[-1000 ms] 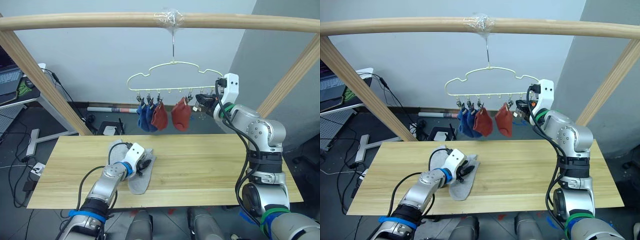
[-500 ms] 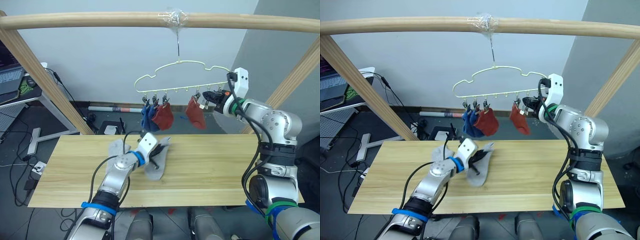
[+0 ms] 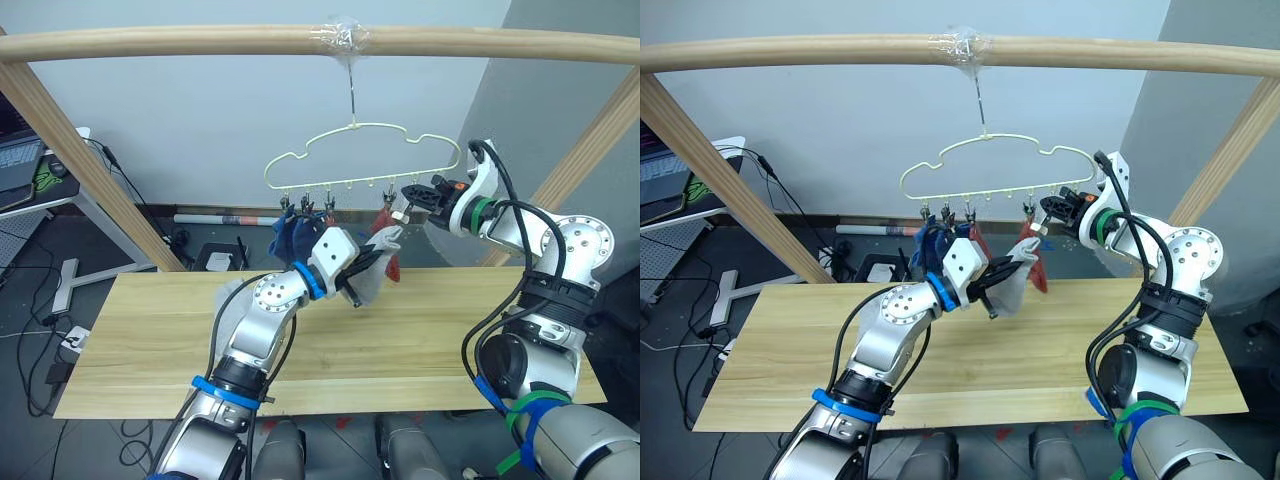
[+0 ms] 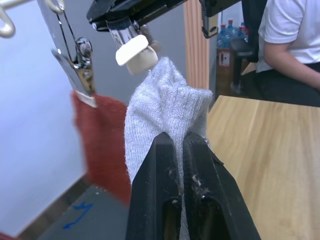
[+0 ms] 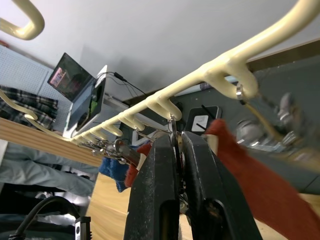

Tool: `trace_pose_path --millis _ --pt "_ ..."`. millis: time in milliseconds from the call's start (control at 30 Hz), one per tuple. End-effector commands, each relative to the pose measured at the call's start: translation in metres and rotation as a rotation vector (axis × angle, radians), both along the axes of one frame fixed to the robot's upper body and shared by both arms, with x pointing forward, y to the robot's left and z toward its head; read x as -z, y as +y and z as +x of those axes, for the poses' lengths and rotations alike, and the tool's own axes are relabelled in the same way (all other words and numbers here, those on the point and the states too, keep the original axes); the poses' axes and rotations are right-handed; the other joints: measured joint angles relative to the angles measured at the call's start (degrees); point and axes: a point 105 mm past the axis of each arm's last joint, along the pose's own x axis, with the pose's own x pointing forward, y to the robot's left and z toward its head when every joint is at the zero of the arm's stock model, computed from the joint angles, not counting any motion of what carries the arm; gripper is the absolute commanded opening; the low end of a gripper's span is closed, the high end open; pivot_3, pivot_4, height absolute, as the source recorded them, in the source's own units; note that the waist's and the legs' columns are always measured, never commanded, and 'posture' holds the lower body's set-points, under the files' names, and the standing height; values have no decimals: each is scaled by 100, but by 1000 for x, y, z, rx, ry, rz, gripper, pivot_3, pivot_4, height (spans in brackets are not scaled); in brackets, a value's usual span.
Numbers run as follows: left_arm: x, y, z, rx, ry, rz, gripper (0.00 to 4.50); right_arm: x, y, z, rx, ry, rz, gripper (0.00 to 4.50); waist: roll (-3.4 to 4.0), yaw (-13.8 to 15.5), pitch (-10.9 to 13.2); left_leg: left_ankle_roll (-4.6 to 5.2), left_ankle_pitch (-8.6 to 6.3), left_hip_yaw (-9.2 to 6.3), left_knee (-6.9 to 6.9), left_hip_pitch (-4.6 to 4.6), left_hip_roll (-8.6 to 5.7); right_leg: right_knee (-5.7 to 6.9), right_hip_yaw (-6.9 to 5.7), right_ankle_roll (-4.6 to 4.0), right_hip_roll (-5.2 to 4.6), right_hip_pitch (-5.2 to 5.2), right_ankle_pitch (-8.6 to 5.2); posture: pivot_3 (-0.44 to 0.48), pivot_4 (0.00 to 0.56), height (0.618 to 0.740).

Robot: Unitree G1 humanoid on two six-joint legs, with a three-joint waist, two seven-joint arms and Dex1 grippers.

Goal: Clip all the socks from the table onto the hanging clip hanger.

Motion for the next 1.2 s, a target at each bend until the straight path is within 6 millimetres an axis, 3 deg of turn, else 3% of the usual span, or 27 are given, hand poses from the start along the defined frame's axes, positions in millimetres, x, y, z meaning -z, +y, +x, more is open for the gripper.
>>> trace_pose_path --millis 33,333,433,600,767,867,967,1067,1133,1200 --pt "-17 -3 5 -18 -88 -19 11 -2 -8 -4 29 4 -1 0 0 -1 0 0 0 0 0 0 0 -1 0 0 0 0 0 -64 167 740" --pt "-20 -5 7 -17 -104 -32 11 -3 -3 -8 16 14 20 0 0 -33 0 0 0 0 -1 -1 0 -1 0 0 0 0 0 -69 166 740" --pt "-22 -7 6 -13 -107 -37 0 -8 1 -10 -14 3 58 807 0 -39 0 0 0 0 -1 -1 0 -1 0 0 0 0 0 -71 163 740" --pt "-25 -11 4 -4 -113 -46 0 -11 1 -12 -24 4 77 2729 1 -92 0 0 0 0 -2 -2 0 -1 1 -1 0 -2 0 -71 163 740" --pt "-27 -18 -2 29 -75 -83 0 -25 -13 -20 -20 -67 95 4351 1 -148 0 0 0 0 -2 -2 0 0 1 0 0 -3 0 -73 150 740" --pt "-29 -22 2 18 22 -165 0 -29 -27 -32 8 -163 -41 4431 3 -129 -1 0 0 0 -2 -6 -2 -3 1 1 0 -2 0 -78 147 740" --pt "-34 -26 6 17 119 -251 0 -16 -37 -42 45 -205 -182 4431 3 -181 -2 1 -1 0 -1 -8 -3 -9 2 2 -1 -2 -1 -92 146 740" --pt "-36 -30 9 29 215 -316 739 -2 -53 -47 138 -260 -364 4500 4 -257 -2 2 -1 3 -1 -4 -2 -6 4 6 0 -3 -3 -109 145 740" --pt "-31 -32 10 56 305 -354 1319 8 -60 -49 230 -268 -378 4500 5 -301 -3 2 -1 6 0 -1 -2 -5 6 8 1 -4 -3 -124 143 740" --pt "-29 -33 12 58 357 -373 1920 13 -54 -54 258 -293 -376 4500 5 -382 -3 2 -1 7 3 2 -2 -4 8 11 3 -3 -2 -130 144 740"
